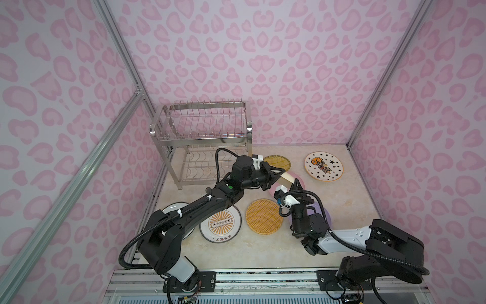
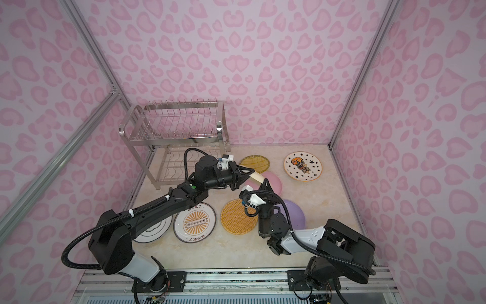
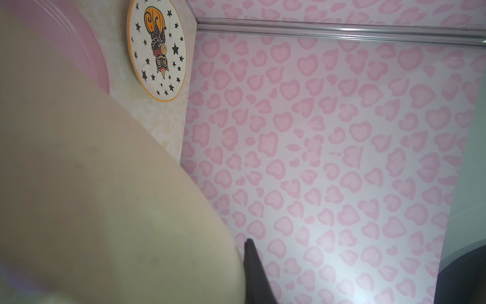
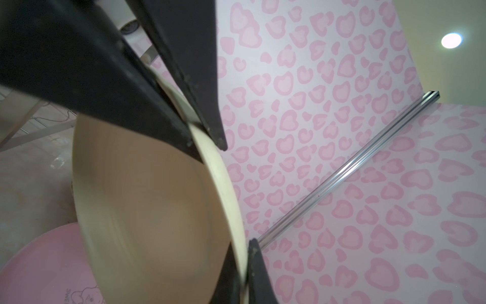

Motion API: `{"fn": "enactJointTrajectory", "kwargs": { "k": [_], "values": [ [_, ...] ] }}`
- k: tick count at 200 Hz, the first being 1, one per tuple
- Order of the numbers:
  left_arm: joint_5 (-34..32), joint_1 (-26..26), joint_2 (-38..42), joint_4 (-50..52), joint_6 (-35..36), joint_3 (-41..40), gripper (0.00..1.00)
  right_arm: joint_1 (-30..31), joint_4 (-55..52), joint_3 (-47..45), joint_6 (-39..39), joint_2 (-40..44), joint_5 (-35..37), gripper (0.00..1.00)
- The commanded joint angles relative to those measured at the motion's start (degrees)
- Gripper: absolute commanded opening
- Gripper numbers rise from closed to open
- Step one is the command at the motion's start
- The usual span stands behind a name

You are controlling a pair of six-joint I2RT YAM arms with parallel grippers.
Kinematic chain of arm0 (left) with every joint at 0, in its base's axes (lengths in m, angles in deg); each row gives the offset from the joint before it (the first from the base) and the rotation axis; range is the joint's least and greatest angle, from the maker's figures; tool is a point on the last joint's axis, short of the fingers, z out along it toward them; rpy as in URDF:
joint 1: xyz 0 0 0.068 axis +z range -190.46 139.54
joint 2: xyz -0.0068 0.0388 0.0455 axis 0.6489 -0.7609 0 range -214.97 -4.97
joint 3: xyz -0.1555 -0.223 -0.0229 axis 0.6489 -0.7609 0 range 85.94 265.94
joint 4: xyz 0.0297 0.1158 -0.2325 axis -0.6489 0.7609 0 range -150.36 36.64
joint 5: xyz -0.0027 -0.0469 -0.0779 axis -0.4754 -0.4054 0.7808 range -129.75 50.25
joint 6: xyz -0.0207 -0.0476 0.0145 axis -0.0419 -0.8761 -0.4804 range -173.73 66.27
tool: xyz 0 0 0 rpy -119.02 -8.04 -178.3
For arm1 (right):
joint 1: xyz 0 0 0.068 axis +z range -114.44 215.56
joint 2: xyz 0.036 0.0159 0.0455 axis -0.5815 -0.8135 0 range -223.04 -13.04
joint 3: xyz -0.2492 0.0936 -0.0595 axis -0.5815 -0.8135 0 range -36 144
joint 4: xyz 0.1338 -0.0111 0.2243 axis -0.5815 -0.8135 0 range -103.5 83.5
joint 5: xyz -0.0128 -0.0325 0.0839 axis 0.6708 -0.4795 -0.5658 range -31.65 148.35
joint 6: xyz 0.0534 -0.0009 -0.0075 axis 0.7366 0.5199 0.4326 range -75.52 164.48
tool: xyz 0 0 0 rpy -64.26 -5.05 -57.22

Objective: Load plates into a dish rack
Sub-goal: Place the plate on the dish rack.

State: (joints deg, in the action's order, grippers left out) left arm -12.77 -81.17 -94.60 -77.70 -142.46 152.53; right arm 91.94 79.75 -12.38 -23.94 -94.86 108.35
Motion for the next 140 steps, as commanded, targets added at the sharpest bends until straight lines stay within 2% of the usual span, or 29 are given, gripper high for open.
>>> {"fn": "enactJointTrajectory", "kwargs": {
  "k": [1, 10, 18, 27, 38, 60, 81, 99, 105, 110, 114, 123, 128, 140],
  "values": [
    [-1.2, -0.5, -0.5, 0.6, 2.8, 1.2, 0.03, 0.6, 3.0, -0.5, 0.1, 1.5, -0.7, 0.0],
    [-1.6, -0.7, -0.4, 0.7, 3.5, 1.6, 0.03, 0.8, 3.0, -0.6, 0.5, 2.2, -0.5, 0.05],
    [-1.8, -0.8, -0.3, 0.9, 4.2, 2.0, 0.03, 1.0, 3.0, -0.9, 0.9, 3.1, -0.4, 0.14],
    [-2.0, -1.0, -0.3, 1.2, 4.9, 2.5, 0.03, 1.3, 2.9, -1.4, 2.2, 4.4, -0.3, 0.3],
    [-2.2, -1.1, -0.4, 1.6, 5.7, 3.0, 0.03, 1.8, 3.0, -1.6, 4.0, 5.9, 1.6, 0.45],
    [-3.0, -1.1, -0.8, 2.2, 7.2, 3.7, 0.03, 4.5, 1.9, -1.4, 3.7, 8.8, 7.2, 0.58],
    [-2.9, -1.1, -2.0, 2.7, 9.0, 5.5, 0.03, 8.8, -5.4, -2.1, 6.7, 13.9, 11.2, 0.69],
    [-3.0, -1.1, -3.2, 4.6, 11.7, 8.2, 0.03, 10.9, -22.6, -1.6, 18.0, 22.6, 15.4, 0.78],
    [-3.2, -1.0, -3.4, 5.0, 12.6, 8.7, 0.03, 11.1, -32.1, -0.9, 25.1, 26.3, 15.8, 0.82],
    [-3.2, -1.0, -3.6, 5.6, 13.6, 9.3, 0.03, 11.0, -42.8, 0.3, 32.5, 30.2, 15.0, 0.9],
    [-3.4, -1.0, -3.7, 6.0, 14.6, 9.8, 0.03, 10.8, -52.4, 1.8, 39.4, 34.0, 12.9, 0.99],
    [-3.5, -1.0, -3.8, 9.0, 16.9, 11.0, 0.03, 7.8, -75.2, 5.0, 53.0, 41.8, 3.3, 1.0],
    [-3.3, -1.0, -3.7, 10.0, 18.3, 12.3, 0.03, 4.4, -81.4, 5.7, 60.0, 46.5, -1.3, 1.0],
    [-3.0, -1.0, -3.5, 12.5, 21.6, 13.4, 0.03, -2.2, -89.0, 5.8, 68.4, 54.2, -6.3, 1.0]
  ]
}}
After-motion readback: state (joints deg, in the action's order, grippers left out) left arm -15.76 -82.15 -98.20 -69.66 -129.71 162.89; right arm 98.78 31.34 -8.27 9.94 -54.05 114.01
